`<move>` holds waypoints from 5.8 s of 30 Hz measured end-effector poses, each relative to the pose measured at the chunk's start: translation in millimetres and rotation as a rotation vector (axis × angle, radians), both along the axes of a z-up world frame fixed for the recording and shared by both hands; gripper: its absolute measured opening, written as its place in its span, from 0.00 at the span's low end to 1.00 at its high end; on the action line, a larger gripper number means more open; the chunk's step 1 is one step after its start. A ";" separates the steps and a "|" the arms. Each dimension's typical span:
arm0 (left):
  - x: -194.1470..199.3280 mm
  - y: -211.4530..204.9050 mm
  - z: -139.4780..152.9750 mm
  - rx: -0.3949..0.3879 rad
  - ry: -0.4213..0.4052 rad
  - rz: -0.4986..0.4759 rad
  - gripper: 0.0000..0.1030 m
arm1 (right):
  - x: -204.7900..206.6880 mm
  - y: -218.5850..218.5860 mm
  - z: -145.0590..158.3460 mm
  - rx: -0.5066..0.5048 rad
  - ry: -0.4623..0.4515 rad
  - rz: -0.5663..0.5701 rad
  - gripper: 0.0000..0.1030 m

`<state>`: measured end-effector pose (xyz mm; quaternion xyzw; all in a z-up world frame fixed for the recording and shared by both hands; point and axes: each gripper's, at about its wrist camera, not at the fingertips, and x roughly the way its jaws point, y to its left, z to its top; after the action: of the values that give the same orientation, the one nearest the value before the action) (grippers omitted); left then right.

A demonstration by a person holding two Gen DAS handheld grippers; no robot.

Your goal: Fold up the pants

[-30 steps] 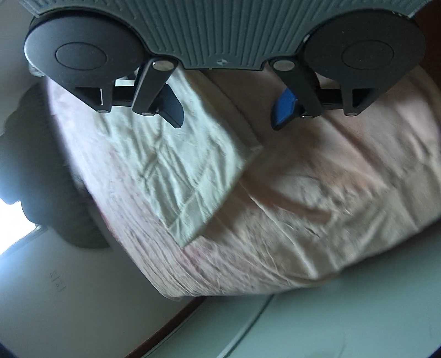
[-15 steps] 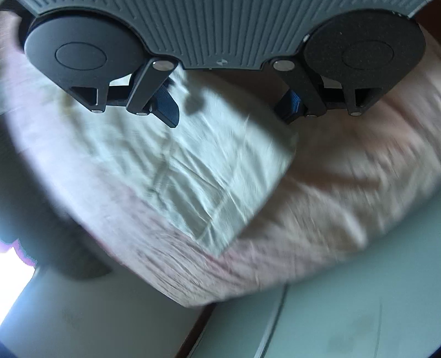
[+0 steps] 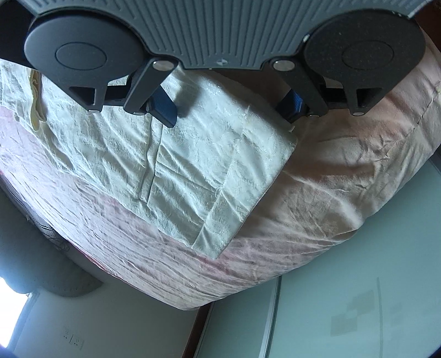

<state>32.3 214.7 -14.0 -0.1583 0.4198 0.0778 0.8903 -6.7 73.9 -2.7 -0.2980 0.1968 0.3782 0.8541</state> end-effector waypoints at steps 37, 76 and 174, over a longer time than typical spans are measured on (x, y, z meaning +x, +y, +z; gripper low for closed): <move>47.3 51.4 -14.2 -0.281 -0.099 -0.009 0.19 | 96.2 -65.0 15.1 0.274 0.459 -0.139 0.35; -8.9 -366.8 83.6 -0.198 -0.232 -0.658 0.16 | 46.8 -409.7 19.8 0.870 0.310 -0.579 0.38; 9.2 -224.0 17.3 0.124 -0.135 -0.556 0.87 | -3.6 -397.8 17.6 0.496 0.262 -0.840 0.46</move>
<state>41.4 -9.3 3.2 0.0125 0.3812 -0.1544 0.9114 -10.3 -323.9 14.9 0.0686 0.3095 0.0714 0.9457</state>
